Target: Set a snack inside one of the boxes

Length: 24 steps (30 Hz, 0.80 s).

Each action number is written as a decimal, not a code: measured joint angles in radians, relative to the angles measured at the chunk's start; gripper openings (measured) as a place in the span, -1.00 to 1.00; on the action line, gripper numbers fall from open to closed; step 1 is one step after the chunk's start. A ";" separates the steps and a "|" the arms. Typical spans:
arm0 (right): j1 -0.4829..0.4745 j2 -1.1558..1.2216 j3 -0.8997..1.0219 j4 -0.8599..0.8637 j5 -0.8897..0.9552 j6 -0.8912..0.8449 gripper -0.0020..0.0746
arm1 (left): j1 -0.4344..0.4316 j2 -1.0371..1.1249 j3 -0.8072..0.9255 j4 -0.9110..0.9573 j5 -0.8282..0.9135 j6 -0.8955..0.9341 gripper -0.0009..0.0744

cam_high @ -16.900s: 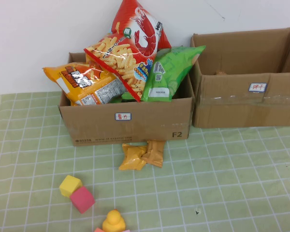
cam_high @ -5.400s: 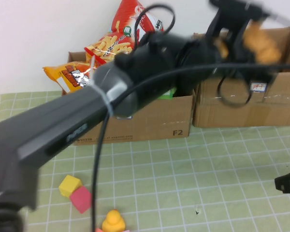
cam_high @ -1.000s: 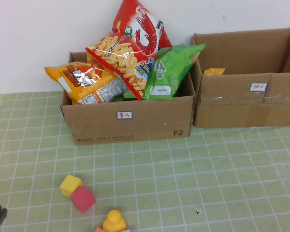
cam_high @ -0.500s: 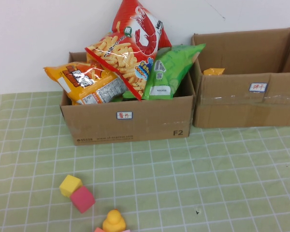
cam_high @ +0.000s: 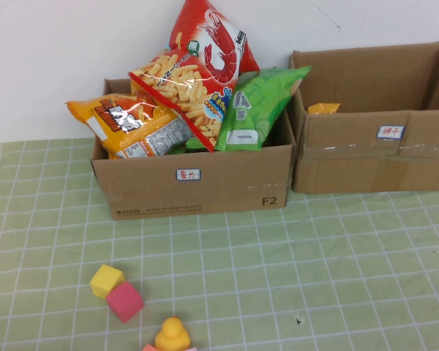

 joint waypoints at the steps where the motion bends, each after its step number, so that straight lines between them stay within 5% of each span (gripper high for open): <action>1: 0.000 0.000 0.000 0.000 0.000 0.000 -0.95 | 0.007 -0.001 0.000 0.000 0.000 -0.002 -0.98; 24: 0.018 0.000 0.000 0.000 0.000 0.000 -0.95 | 0.099 -0.002 -0.002 0.000 0.005 0.038 -0.98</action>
